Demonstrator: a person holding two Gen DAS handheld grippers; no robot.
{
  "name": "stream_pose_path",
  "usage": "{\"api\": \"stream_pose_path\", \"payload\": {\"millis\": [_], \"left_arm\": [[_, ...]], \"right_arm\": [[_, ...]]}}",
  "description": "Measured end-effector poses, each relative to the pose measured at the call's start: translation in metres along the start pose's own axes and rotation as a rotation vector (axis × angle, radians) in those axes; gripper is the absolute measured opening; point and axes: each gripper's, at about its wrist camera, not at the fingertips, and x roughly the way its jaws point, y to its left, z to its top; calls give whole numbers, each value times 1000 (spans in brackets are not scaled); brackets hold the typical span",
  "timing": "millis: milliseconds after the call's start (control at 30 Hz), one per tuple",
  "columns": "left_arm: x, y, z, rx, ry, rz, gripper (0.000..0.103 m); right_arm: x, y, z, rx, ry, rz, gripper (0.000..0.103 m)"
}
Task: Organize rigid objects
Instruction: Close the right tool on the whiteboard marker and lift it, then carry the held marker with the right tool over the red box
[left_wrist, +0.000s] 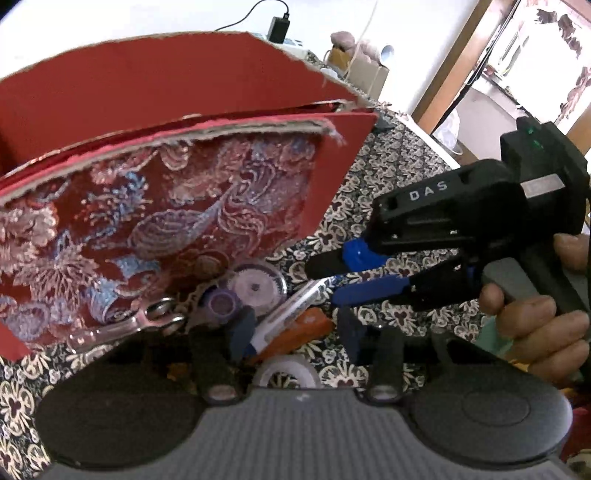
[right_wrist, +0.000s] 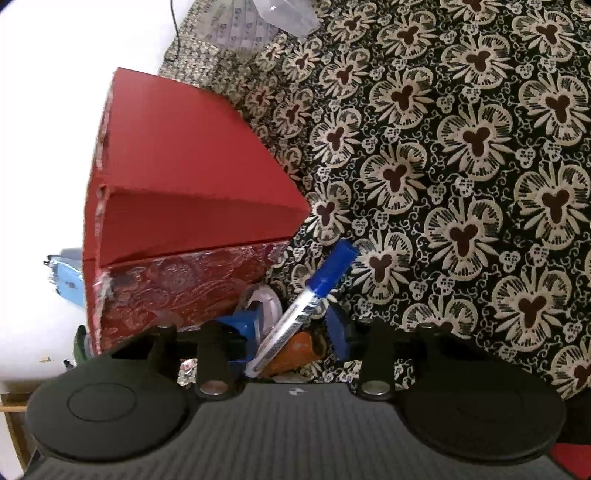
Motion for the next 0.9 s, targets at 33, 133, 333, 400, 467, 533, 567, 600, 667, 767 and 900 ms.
{"api": "stream_pose_path", "payload": {"millis": [33, 133, 333, 400, 467, 533, 567, 600, 667, 767, 900], "left_arm": [[1, 1, 1, 0, 8, -1, 42], [5, 2, 2, 4, 42, -3, 29], [5, 2, 5, -4, 58, 5, 10], [2, 1, 4, 1, 54, 6, 10], [0, 0, 7, 18, 55, -2, 10], [-4, -6, 7, 46, 50, -19, 8], [-4, -11, 7, 65, 43, -28, 8], [-7, -17, 7, 87, 35, -29, 8], [-14, -29, 10, 134, 23, -31, 8], [-26, -41, 17, 179, -1, -75, 8], [-44, -64, 29, 259, -57, -123, 8]], "right_arm": [[3, 1, 1, 1, 6, 1, 20], [15, 6, 4, -11, 4, -10, 17], [37, 26, 12, -75, -5, -36, 8], [40, 32, 12, -116, -17, -66, 1], [41, 28, 14, -121, -22, -58, 1], [37, 22, 12, -114, -24, -47, 0], [33, 19, 10, -110, -25, -41, 0], [26, 16, 6, -106, -28, -34, 0], [13, 12, 1, -104, -47, -14, 0], [-15, 5, -9, -97, -95, 5, 0], [-54, -1, -16, -73, -177, 39, 0]]}}
